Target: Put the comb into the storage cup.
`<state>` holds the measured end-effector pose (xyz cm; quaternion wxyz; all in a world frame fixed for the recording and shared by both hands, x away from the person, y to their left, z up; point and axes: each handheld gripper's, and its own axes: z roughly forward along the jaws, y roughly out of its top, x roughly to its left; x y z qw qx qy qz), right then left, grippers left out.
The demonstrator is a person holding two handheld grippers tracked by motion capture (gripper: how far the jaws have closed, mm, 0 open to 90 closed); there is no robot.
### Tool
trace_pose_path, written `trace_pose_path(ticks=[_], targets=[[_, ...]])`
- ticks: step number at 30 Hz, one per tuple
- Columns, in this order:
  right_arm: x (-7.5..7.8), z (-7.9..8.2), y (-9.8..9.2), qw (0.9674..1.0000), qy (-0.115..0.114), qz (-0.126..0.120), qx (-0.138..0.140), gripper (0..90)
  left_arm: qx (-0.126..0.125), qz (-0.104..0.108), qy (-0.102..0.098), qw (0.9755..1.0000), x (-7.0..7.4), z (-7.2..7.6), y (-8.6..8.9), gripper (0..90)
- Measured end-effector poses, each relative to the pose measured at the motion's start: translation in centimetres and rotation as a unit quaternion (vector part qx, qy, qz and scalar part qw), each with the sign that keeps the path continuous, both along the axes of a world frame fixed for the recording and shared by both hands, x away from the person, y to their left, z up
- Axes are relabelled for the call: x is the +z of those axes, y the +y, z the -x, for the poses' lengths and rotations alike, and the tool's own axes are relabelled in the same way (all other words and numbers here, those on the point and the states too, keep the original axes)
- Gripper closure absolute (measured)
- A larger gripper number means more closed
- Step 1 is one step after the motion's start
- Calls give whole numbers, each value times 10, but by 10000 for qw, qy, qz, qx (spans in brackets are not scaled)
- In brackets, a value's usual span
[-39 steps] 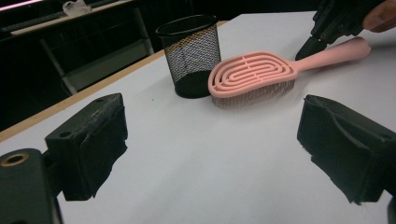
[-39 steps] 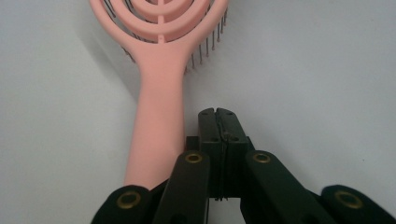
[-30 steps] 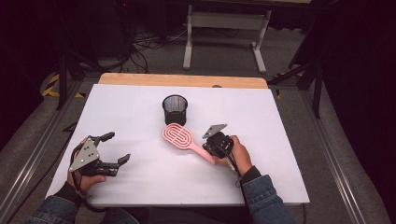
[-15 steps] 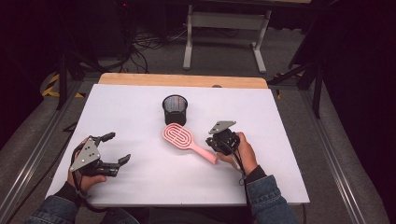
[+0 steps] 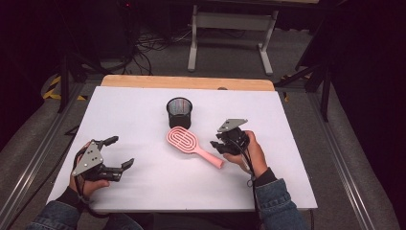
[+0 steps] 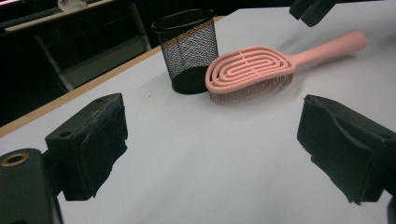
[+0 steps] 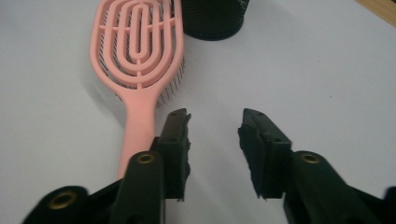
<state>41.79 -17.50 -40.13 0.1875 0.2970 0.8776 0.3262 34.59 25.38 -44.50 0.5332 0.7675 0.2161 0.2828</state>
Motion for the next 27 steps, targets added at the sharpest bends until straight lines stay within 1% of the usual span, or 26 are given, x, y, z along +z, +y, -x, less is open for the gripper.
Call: trace_pose_path(ticks=[1,3,4,6,7,10,11,14,15,16,17,19,21,22,23,24,25,26,27], targets=[[1,0,0,10000,-10,-8,-20,568,-1,21,29,10000,0,0,0,95],[2,0,1,10000,14,-25,-42,479,-3,18,36,10000,0,0,0,95],[3,-1,2,10000,51,12,-27,432,8,-4,31,10000,0,0,0,95],[5,0,4,10000,8,57,-39,359,18,-4,35,10000,0,0,0,94],[6,1,6,10000,56,60,-10,330,13,0,42,10000,0,0,-1,93],[8,1,11,9999,60,72,38,214,17,12,44,10000,-1,0,-1,92],[8,1,14,9998,123,106,101,173,11,6,55,10000,-1,0,-1,91],[7,-1,21,9993,248,203,186,125,25,18,55,10000,-1,0,-1,83],[5,-3,25,9984,404,285,272,104,64,52,55,10000,-1,0,0,78],[4,-4,27,9977,505,316,328,103,70,57,51,9999,-1,0,0,77],[3,-5,29,9972,563,358,336,99,67,59,62,9999,-1,0,0,77],[0,-8,36,9958,692,479,361,59,68,77,88,9999,-1,-1,0,76],[-2,-11,42,9943,821,558,389,65,63,93,96,9999,-1,-1,-1,69],[-2,-11,42,9943,821,558,389,65,82,96,86,9999,-1,-1,-1,69],[-4,-13,46,9929,899,639,436,64,94,103,101,9999,-1,-1,0,60],[-6,-15,51,9906,1022,772,473,67,111,92,103,9998,-1,-1,0,58],[-8,-16,53,9897,1065,842,464,79,128,94,121,9998,-1,-1,0,56],[-8,-16,53,9897,1065,842,464,79,138,63,102,9998,-1,-2,0,56],[-9,-17,55,9890,1098,885,448,99,138,78,109,9998,-1,-2,0,56]])
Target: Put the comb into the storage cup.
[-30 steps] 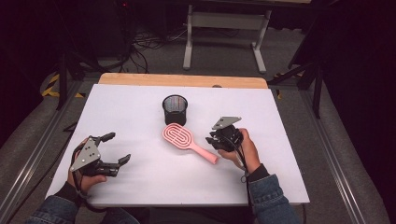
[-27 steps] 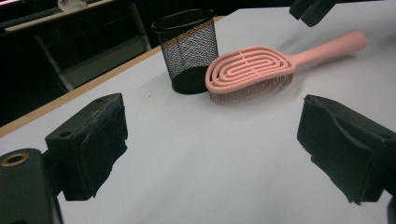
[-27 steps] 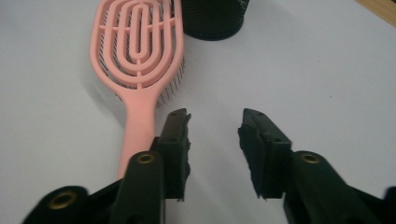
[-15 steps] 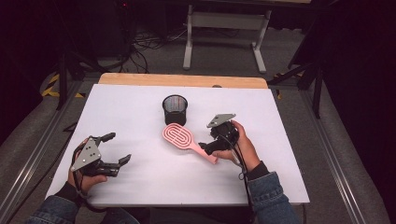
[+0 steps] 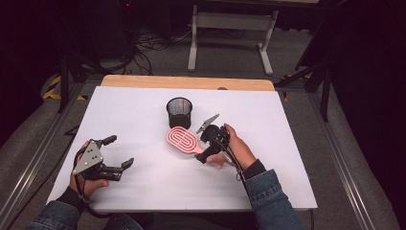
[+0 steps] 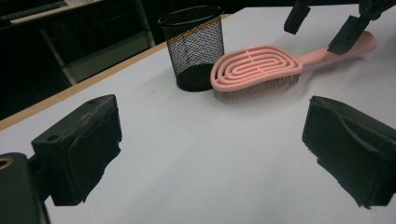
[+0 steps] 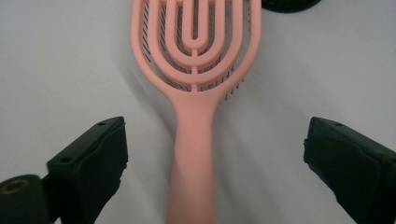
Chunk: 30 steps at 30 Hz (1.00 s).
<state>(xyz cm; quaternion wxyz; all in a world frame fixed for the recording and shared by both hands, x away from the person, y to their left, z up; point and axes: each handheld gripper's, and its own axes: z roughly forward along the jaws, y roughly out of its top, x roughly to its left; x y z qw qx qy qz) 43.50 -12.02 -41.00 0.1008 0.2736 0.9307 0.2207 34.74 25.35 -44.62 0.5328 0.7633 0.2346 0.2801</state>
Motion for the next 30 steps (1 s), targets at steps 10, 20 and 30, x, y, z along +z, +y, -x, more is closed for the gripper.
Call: trace_pose_path(ticks=[10,20,30], targets=[[-14,-11,7,9989,346,320,-21,123,-30,-45,100,9999,-2,-1,-2,40],[-21,-13,14,9976,465,453,224,376,-121,-116,170,9997,-3,-2,-3,43],[-17,-14,15,9976,493,374,296,693,-204,-165,248,9993,-5,-3,-5,49]])
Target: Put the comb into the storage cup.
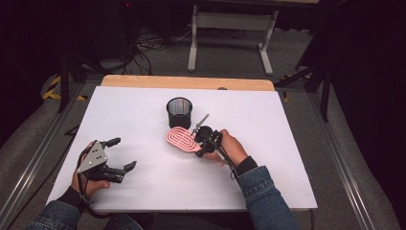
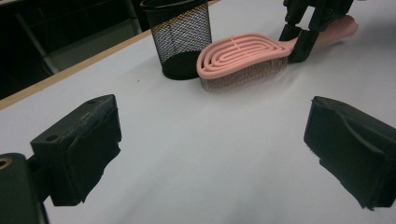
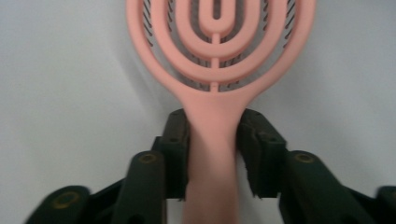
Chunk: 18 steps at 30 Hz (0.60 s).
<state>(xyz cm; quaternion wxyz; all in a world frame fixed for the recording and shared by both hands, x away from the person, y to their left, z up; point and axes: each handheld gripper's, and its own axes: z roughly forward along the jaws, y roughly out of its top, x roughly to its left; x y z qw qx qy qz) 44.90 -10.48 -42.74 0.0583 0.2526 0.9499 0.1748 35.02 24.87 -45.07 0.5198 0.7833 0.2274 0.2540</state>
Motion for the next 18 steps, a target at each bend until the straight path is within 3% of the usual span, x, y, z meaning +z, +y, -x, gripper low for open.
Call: trace_pose_path(ticks=[9,18], targets=[[-1,3,-1,9998,-156,-26,104,698,-19,-33,20,10000,-1,0,-1,52],[-2,13,-11,9979,-483,-427,55,699,27,-63,6,10000,-1,0,-1,57]])
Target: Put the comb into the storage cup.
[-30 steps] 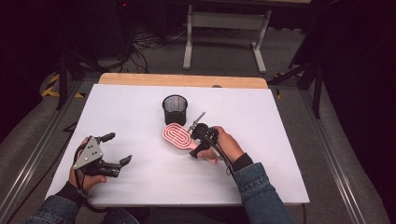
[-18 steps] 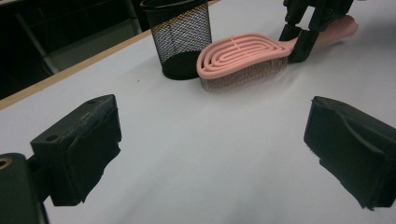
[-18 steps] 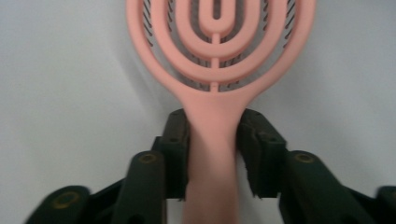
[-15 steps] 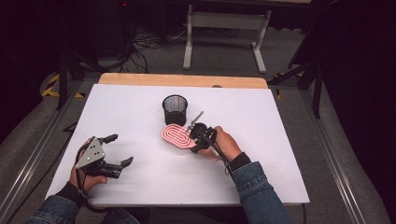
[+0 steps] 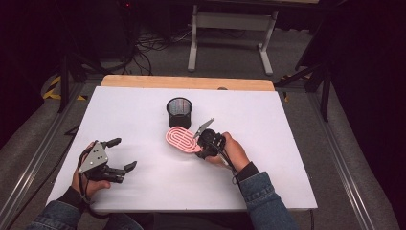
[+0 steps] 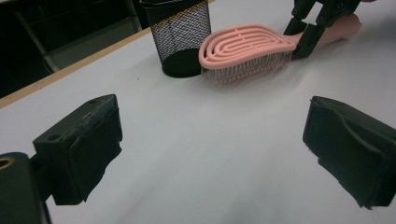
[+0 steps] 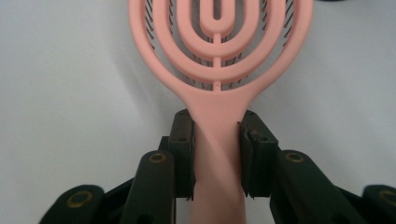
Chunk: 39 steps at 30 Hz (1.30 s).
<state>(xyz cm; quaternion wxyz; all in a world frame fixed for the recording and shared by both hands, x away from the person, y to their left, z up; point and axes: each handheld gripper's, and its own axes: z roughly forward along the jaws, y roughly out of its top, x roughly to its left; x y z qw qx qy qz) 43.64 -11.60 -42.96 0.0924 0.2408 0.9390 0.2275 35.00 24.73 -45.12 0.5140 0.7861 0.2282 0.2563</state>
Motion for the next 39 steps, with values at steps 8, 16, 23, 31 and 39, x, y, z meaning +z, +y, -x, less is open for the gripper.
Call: trace_pose_path(ticks=[8,16,23,31,39], targets=[[15,12,-8,9983,-402,-409,-38,699,4,-15,-28,10000,1,0,0,56],[22,25,-10,9938,-791,-776,-77,699,1,-57,-19,10000,1,0,0,63],[30,33,-19,9855,-1177,-1200,-231,699,4,-59,-35,10000,1,0,0,63],[37,38,-30,9718,-1591,-1700,-379,699,-8,-74,-23,10000,1,0,0,63],[41,42,-38,9585,-1782,-2185,-418,699,-20,-75,-9,10000,1,0,-1,64]])
